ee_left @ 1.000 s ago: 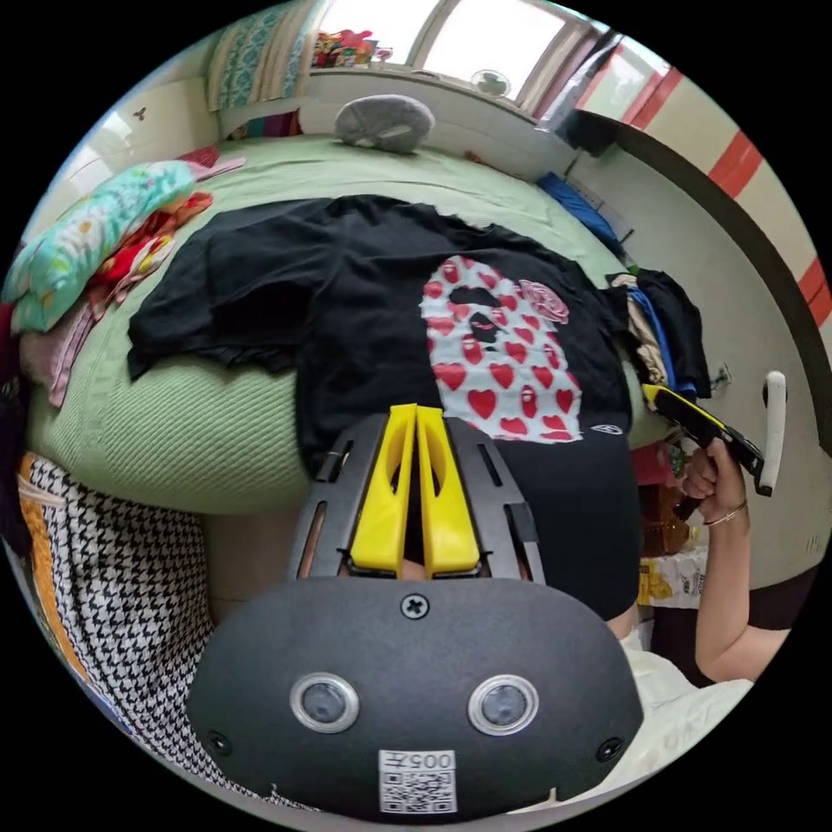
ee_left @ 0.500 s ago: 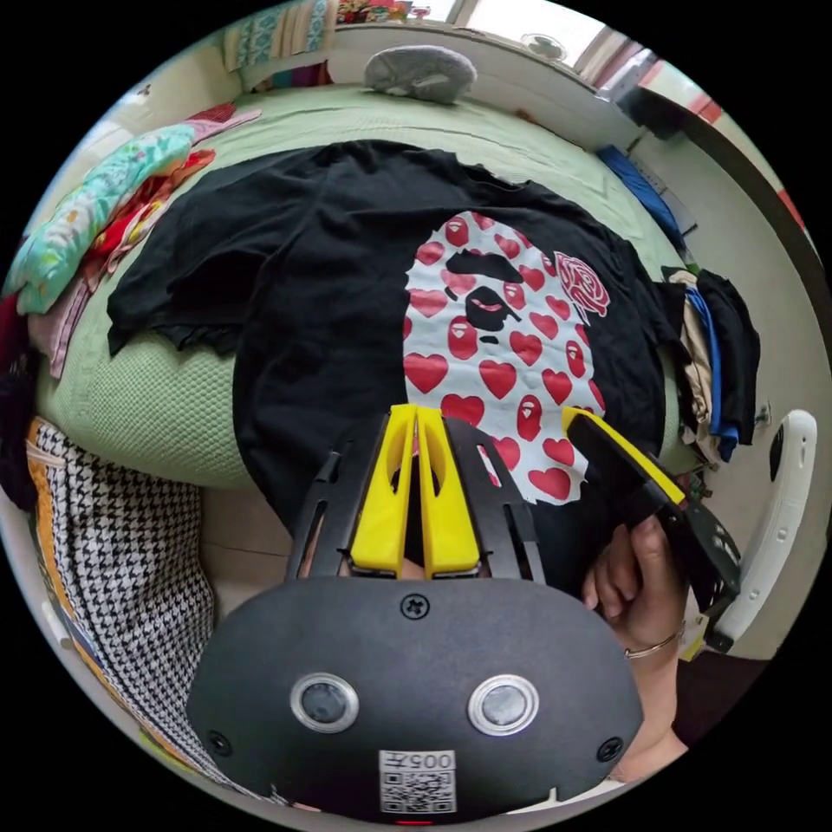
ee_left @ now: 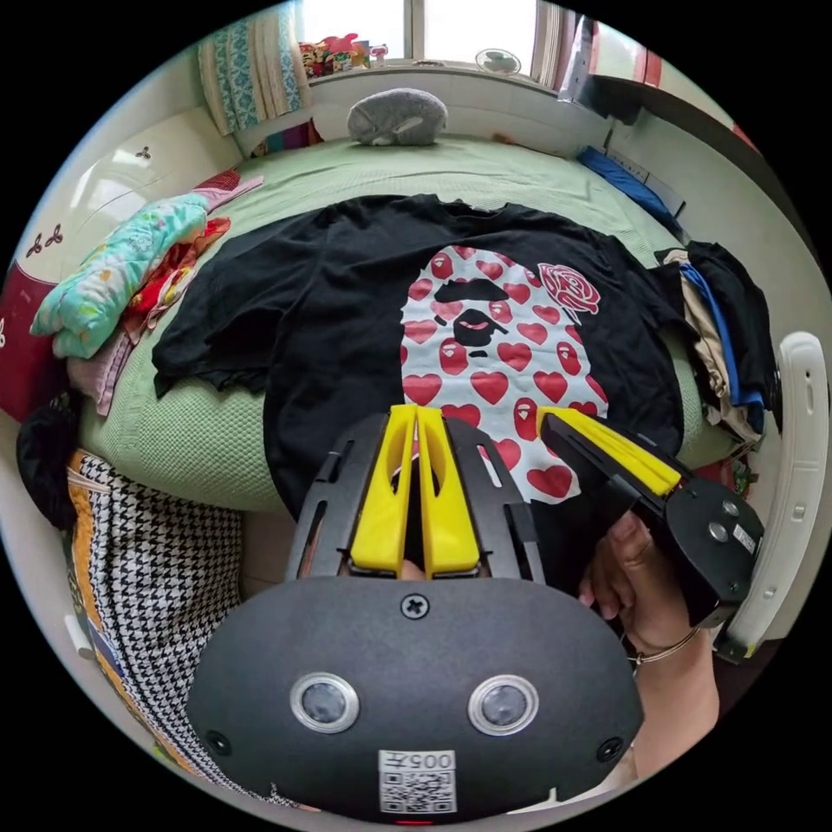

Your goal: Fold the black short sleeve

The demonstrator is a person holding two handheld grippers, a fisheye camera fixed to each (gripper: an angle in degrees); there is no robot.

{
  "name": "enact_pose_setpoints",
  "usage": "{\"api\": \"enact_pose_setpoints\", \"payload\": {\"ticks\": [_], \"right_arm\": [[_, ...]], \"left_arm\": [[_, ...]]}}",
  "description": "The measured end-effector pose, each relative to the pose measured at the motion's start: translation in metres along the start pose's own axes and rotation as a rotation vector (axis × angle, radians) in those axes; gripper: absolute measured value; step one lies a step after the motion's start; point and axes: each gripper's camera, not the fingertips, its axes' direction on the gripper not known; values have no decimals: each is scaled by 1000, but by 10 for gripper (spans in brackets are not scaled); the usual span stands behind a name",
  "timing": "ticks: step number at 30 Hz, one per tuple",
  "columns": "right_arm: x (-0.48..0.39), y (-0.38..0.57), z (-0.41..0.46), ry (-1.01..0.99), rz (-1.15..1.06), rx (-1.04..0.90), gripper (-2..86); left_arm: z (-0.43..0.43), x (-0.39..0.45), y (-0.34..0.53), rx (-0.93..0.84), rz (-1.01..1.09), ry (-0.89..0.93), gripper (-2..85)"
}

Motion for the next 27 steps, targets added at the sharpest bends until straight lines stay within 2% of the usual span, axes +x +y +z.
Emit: {"api": "enact_pose_setpoints", "payload": {"ticks": [12, 19, 27], "right_arm": [[12, 19, -8, -21, 34, 61, -11], [12, 22, -5, -30, 34, 58, -11], [14, 25, -2, -50, 24, 62, -11]], "left_arm": [[-14, 22, 14, 28, -4, 62, -7], [-21, 45, 21, 44, 57, -7, -6], [-20, 34, 21, 28, -18, 71, -7]]}}
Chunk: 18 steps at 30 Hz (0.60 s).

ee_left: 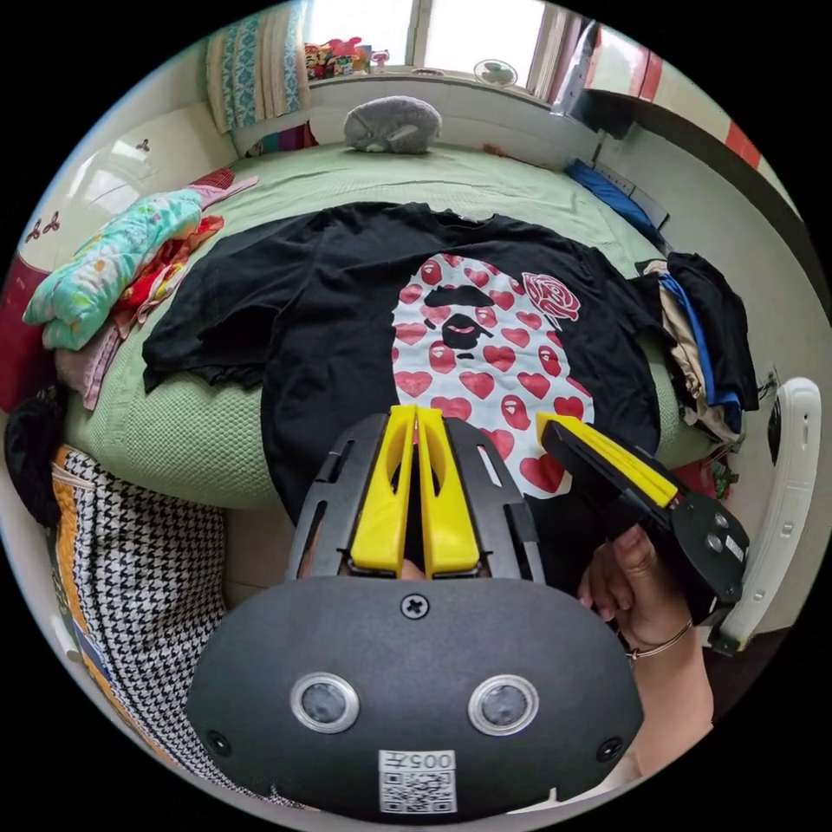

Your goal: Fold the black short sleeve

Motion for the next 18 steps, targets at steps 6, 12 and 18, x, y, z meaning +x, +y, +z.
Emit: {"api": "enact_pose_setpoints", "payload": {"ticks": [6, 12, 18], "right_arm": [[5, 0, 3, -14, 18, -4, -12], [4, 0, 7, -2, 9, -7, -12], [6, -1, 11, -13, 13, -12, -12]], "left_arm": [[0, 4, 0, -1, 3, -4, -7], [1, 1, -1, -9, -12, 16, -7], [-1, 8, 0, 2, 14, -12, -7]]}}
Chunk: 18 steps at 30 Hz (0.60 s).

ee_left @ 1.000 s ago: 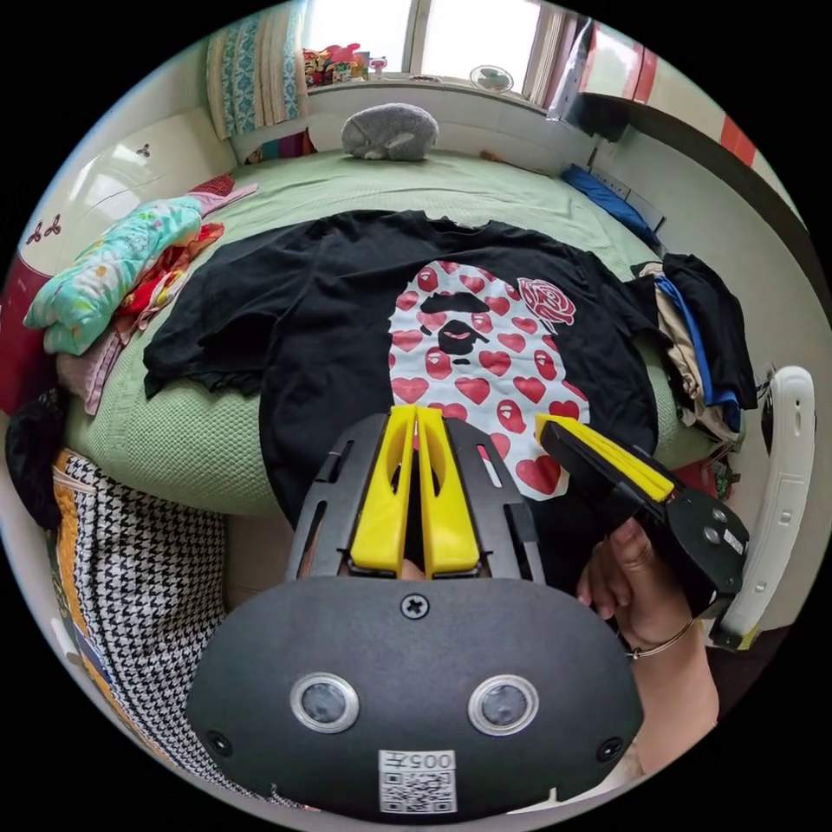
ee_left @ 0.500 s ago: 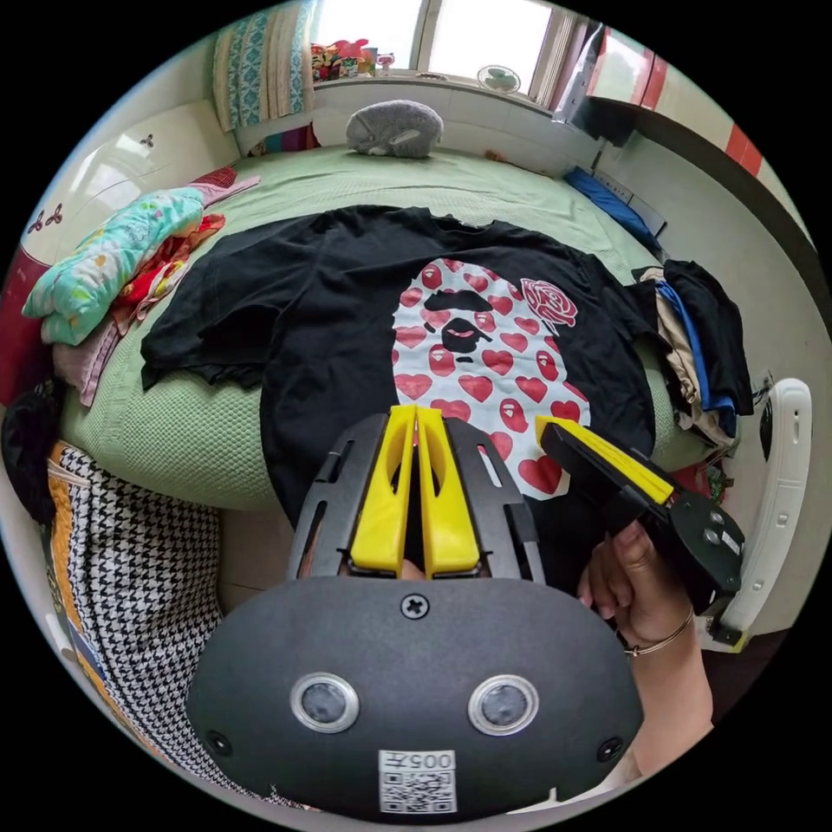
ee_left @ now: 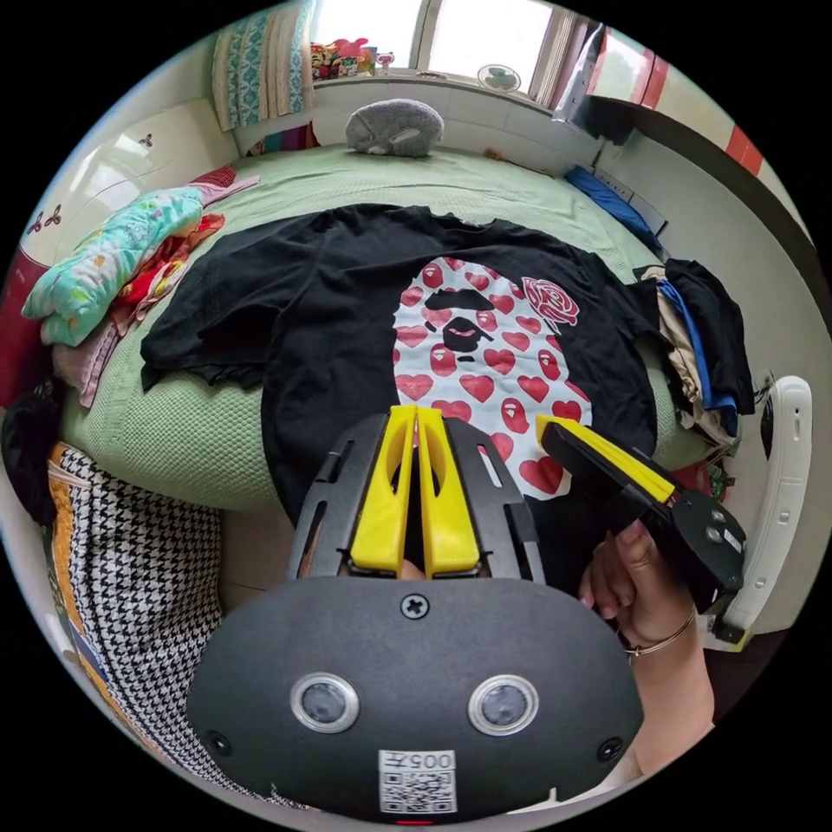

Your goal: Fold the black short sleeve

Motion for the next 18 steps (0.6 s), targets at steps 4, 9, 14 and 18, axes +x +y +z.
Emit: {"api": "enact_pose_setpoints", "payload": {"ticks": [4, 9, 14, 18], "right_arm": [[0, 0, 3, 6, -2, -3, -12], [0, 0, 5, 8, -6, -6, -12], [2, 0, 6, 7, 3, -1, -12], [2, 0, 7, 10, -2, -1, -12]], "left_arm": [[2, 4, -2, -14, 16, -20, -7], [4, 0, -4, -22, -1, 5, -7], [6, -6, -5, -35, -23, 29, -7], [6, -8, -6, -23, -25, 39, -7]]}}
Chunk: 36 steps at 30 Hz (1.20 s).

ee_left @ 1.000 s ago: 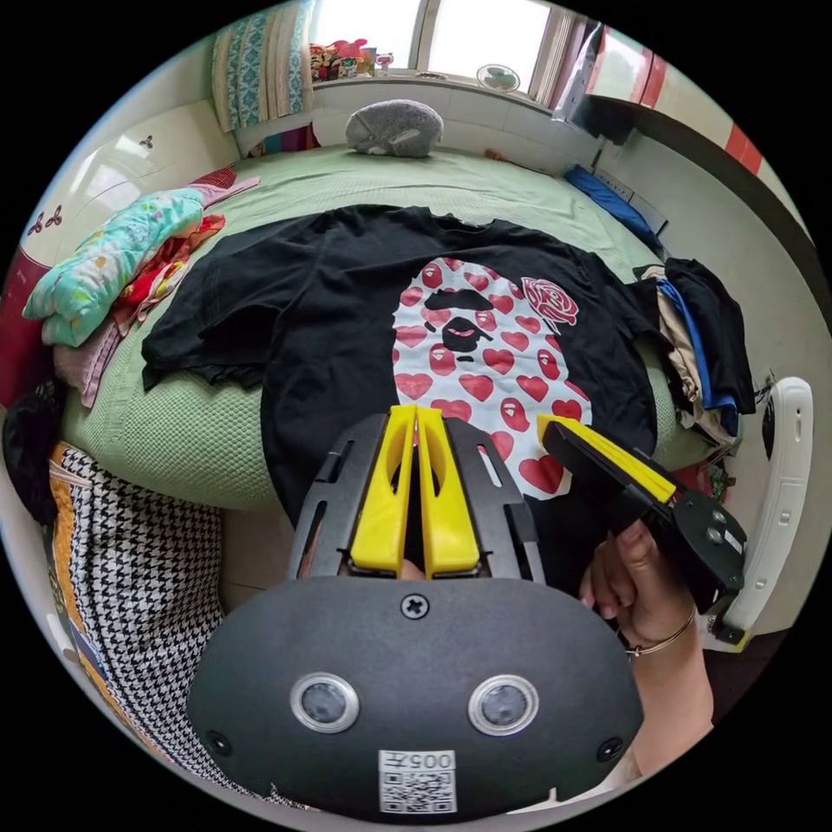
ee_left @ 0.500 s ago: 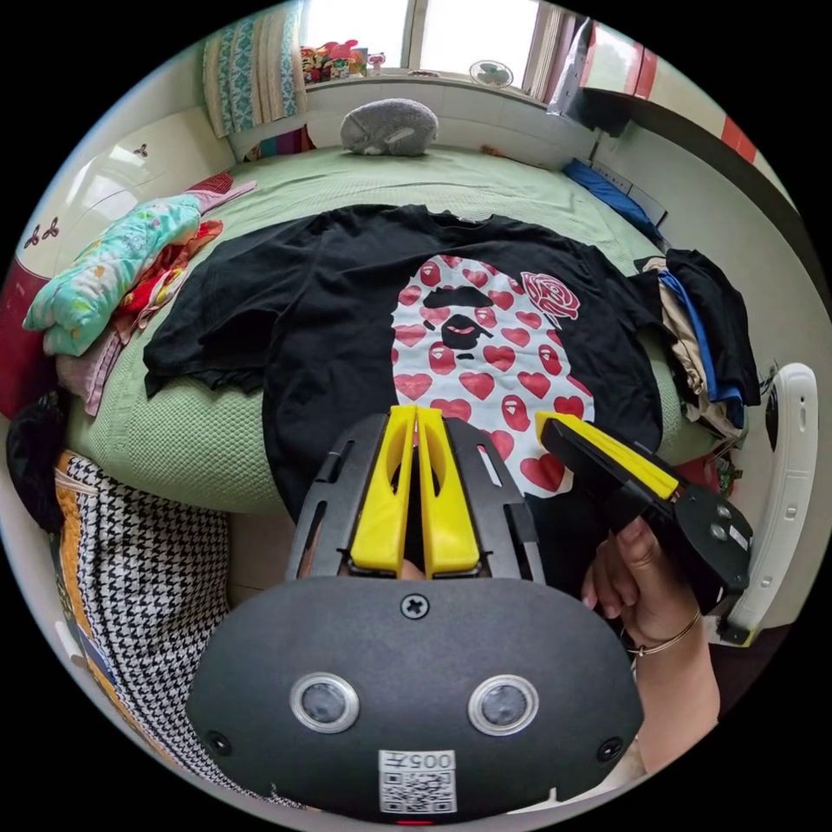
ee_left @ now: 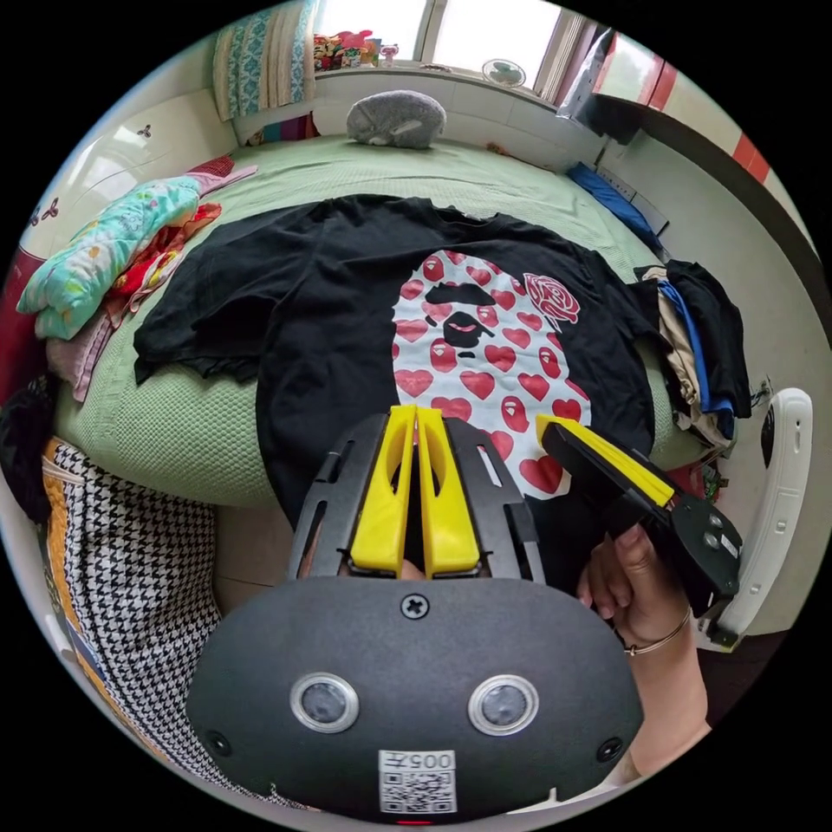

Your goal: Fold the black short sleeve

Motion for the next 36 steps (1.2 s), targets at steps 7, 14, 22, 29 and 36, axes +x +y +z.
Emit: {"api": "enact_pose_setpoints", "payload": {"ticks": [7, 14, 22, 29, 36], "right_arm": [[1, 0, 2, -11, -6, -1, -11], [0, 0, 4, -5, -17, -8, -11], [-2, 0, 7, 4, -34, -13, -13], [0, 1, 5, -13, -34, -6, -13], [3, 1, 4, -27, -22, -8, -13]], "left_arm": [[3, 3, -2, -13, 11, -16, -7], [5, 4, -4, -14, 20, -18, -7], [7, 6, -6, -21, 24, -29, -7], [3, 6, -4, 8, 24, -24, -7], [4, 9, -3, 5, 47, -29, -7]]}}
